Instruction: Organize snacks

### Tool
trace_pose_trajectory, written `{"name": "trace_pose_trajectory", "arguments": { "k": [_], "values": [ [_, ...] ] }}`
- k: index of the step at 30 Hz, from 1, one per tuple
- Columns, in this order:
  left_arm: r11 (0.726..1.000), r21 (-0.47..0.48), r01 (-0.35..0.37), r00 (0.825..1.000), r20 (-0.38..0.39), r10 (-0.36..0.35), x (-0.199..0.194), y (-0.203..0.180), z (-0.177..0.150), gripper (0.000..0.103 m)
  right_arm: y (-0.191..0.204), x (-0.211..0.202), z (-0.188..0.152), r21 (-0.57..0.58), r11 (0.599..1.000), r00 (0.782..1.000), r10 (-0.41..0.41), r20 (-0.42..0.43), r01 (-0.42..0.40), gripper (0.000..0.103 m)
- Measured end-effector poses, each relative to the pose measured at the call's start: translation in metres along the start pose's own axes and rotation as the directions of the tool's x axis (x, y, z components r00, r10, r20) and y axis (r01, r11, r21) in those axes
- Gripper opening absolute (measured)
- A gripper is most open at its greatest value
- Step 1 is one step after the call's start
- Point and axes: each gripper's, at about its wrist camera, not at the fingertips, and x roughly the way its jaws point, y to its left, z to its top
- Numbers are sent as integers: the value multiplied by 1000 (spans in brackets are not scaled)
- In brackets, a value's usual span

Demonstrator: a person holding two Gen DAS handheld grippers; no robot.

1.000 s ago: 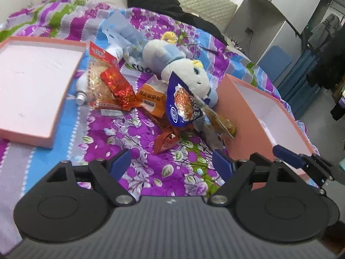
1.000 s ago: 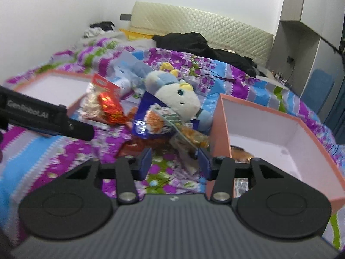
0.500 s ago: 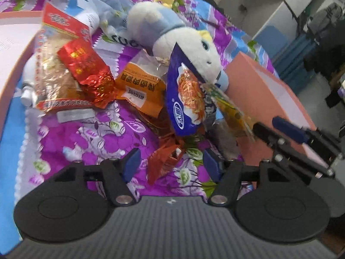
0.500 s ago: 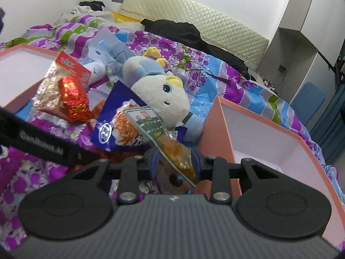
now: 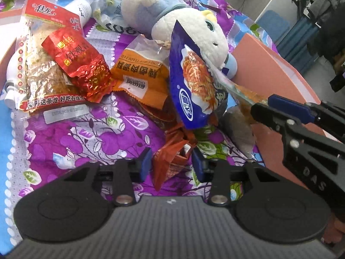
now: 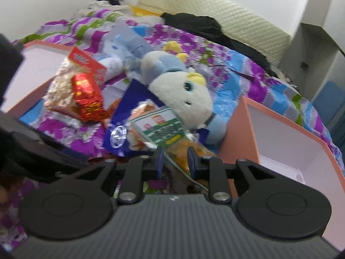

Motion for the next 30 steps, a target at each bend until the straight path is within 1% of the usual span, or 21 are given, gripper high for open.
{"name": "trace_pose_trajectory", "arguments": {
  "k": [1,3,5,8,10,12,16,22,27,30],
  "values": [
    [1000,4,1,1000,3,-1,-1,0,-2,42,1,1,0,-8,1000,1000,-6,1,6,34],
    [1000,2,2,1000,8,-2,-1,1,-2,40,-2,8,-1,-4,1000,1000,-28,-12,28,34],
    [1000,-12,2,1000,11,-2,-2,2,-2,39,-7,17,-2,13,1000,999,-27,-28,27,34],
    [1000,-17,-3,1000,9,3,-6,0,-3,38,-8,22,-3,-2,1000,999,-24,-35,24,32],
    [1000,-28,-2,1000,5,2,-10,-1,-4,37,-7,19,-1,-10,1000,999,-20,-34,20,24],
    [999,-39,-5,1000,8,6,-15,-2,-6,37,-10,11,1,8,999,999,-31,-21,31,17],
    [998,-57,-20,1000,14,21,-30,-3,-15,37,-14,-4,3,19,999,999,-50,-6,51,13],
    [995,-92,-35,999,23,37,-60,-2,-35,36,-11,-36,-1,19,998,998,-57,7,57,12],
    [991,-114,-64,997,43,69,-89,-4,-50,36,-1,-65,-10,1,999,999,-45,14,45,12],
    [990,-111,-86,994,52,92,-105,-6,-60,36,6,-80,-15,-26,999,999,-38,17,39,12]
  ]
}}
